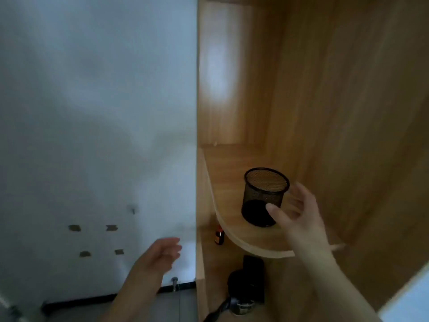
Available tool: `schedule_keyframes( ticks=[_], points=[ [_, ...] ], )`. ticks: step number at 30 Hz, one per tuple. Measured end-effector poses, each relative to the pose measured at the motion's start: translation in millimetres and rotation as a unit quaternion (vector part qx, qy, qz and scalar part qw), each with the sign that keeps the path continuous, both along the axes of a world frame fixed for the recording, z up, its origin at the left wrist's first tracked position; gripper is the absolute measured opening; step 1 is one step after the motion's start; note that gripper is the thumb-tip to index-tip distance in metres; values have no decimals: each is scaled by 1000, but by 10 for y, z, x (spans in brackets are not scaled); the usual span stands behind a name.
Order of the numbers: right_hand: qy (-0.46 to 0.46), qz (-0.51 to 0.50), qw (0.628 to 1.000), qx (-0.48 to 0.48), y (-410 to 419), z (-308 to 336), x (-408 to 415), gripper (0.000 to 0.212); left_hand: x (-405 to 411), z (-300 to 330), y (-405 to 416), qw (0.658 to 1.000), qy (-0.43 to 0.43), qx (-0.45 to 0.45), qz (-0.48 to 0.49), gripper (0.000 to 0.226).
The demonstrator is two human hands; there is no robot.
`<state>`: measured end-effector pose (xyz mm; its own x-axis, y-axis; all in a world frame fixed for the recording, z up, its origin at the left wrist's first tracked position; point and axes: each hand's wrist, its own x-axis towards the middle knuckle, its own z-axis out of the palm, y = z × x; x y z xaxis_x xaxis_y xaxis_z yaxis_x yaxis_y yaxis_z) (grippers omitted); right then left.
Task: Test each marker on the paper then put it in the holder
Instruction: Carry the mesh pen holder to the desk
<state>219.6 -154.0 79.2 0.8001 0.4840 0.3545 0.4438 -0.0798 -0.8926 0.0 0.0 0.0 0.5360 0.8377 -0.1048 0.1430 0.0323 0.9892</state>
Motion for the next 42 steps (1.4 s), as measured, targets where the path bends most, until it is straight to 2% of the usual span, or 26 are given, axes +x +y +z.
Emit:
schedule_keyframes(
  ticks=[2, 4, 7, 11, 15, 18, 21, 26, 31, 34, 38, 42],
  points=[
    [63, 52, 996, -20, 164, 31, 57, 88, 74, 173, 54, 996, -22, 82, -20, 29],
    [87, 54, 994, -26, 310, 21, 130, 94, 116, 372, 74, 992, -36, 115, -37, 28],
    [87, 50, 994, -32, 449, -109, 201, 89, 156, 468, 9, 984, -33, 170, -40, 29],
    [90, 47, 994, -35, 581, -196, 247, 89, 169, 492, -41, 979, -25, 198, -33, 34],
    [64, 45, 997, -22, 576, -160, 118, 76, 100, 473, -118, 978, -26, 206, -29, 37],
    [55, 105, 993, 16, 520, -28, -148, 68, 16, 477, -195, 975, -40, 218, -8, 39],
    [83, 188, 977, 55, 367, -40, -462, 63, -129, 424, -365, 975, -45, 218, 5, 41],
    [92, 324, 941, -7, 36, -545, -874, 57, -567, 54, -943, 982, -36, 174, 67, 40],
    [139, 437, 876, -148, -174, -1439, -1177, 52, -1099, -677, -1742, 973, 17, 73, 219, 39],
    [147, 511, 810, -246, -346, -1964, -1517, 59, -1530, -1101, -2319, 945, 74, 2, 317, 38],
    [99, 606, 695, -375, -659, -2443, -2091, 64, -2163, -1458, -3294, 873, 124, -101, 462, 38],
    [26, 684, 577, -445, -985, -2670, -2814, 60, -2603, -1617, -4432, 766, 108, -160, 614, 35]
  ],
)
